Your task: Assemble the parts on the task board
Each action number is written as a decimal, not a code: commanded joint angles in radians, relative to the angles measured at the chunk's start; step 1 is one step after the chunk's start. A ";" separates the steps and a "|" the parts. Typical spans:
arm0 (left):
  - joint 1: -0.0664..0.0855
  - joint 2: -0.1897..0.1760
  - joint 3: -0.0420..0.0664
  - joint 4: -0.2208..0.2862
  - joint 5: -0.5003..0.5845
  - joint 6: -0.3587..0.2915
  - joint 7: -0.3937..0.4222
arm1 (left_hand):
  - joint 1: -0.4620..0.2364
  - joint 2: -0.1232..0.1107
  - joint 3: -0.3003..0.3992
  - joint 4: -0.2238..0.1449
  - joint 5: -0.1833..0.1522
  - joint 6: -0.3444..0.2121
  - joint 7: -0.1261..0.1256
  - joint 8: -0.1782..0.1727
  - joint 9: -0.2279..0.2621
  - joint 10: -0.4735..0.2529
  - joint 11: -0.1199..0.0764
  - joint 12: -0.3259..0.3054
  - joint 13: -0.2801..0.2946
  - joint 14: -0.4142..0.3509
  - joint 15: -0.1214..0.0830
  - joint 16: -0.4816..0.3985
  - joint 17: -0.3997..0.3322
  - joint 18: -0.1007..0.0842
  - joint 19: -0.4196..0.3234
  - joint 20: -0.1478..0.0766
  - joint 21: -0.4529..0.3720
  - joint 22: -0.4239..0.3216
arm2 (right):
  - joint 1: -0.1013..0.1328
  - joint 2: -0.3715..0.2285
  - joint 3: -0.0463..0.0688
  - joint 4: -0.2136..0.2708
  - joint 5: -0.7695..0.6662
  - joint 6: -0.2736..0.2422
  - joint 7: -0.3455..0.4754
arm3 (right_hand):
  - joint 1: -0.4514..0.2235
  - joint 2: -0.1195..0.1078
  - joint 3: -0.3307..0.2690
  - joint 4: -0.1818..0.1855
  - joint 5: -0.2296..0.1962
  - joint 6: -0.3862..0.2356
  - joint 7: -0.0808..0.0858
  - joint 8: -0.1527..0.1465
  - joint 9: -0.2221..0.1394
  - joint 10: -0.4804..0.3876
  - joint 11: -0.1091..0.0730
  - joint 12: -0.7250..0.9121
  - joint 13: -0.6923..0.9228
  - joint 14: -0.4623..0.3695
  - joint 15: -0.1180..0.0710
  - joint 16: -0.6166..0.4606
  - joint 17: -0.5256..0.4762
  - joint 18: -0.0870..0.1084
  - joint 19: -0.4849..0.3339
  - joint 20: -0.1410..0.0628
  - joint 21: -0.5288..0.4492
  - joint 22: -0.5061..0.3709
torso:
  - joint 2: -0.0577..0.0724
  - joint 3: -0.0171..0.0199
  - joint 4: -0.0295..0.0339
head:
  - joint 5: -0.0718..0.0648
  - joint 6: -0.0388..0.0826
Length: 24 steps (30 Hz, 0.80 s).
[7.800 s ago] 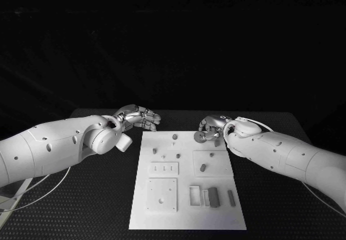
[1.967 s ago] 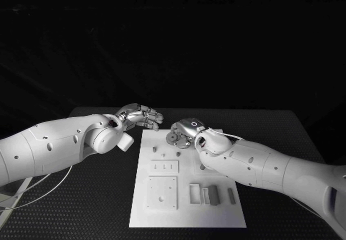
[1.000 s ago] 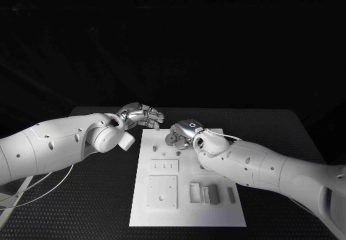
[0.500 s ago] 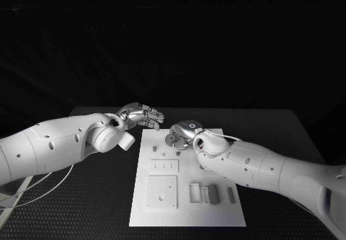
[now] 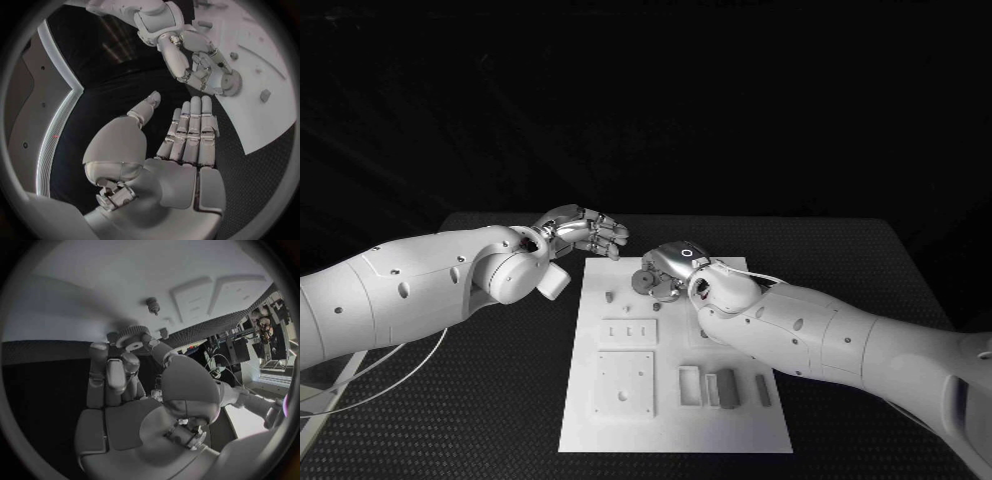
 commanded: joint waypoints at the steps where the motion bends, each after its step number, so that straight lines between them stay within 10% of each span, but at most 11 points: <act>1: 0.001 0.002 0.001 0.002 -0.001 0.012 0.006 | -0.011 -0.001 -0.005 0.002 -0.004 -0.008 0.026 0.002 -0.001 -0.003 0.005 -0.006 0.002 0.006 0.000 -0.004 0.001 0.007 0.002 -0.006 -0.007 0.001 | -0.002 -0.002 -0.001 -0.002 -0.015 -0.009 -0.007 | 0.002 -0.003 -0.001 0.004 0.002 0.011 0.004 -0.003 -0.003 0.000 -0.004 -0.001 -0.002 0.005 0.000 0.000 0.003 0.039 0.004 -0.004 -0.005 0.018 | 0.000 0.0005 0.0003 | 0.000 -0.001; 24: 0.001 0.002 0.001 0.001 -0.001 0.012 0.006 | -0.012 -0.001 -0.005 0.001 -0.004 -0.009 0.026 0.002 -0.001 -0.003 0.006 -0.007 0.002 0.006 0.000 -0.005 0.003 0.008 0.002 -0.007 -0.007 0.001 | -0.002 -0.003 0.000 -0.004 0.007 0.010 0.001 | 0.001 -0.015 -0.001 0.005 0.002 -0.030 0.012 -0.026 -0.019 -0.001 0.003 -0.006 -0.008 0.000 0.007 -0.004 -0.012 0.039 0.004 -0.004 -0.009 0.017 | 0.000 -0.0003 0.0002 | 0.000 -0.002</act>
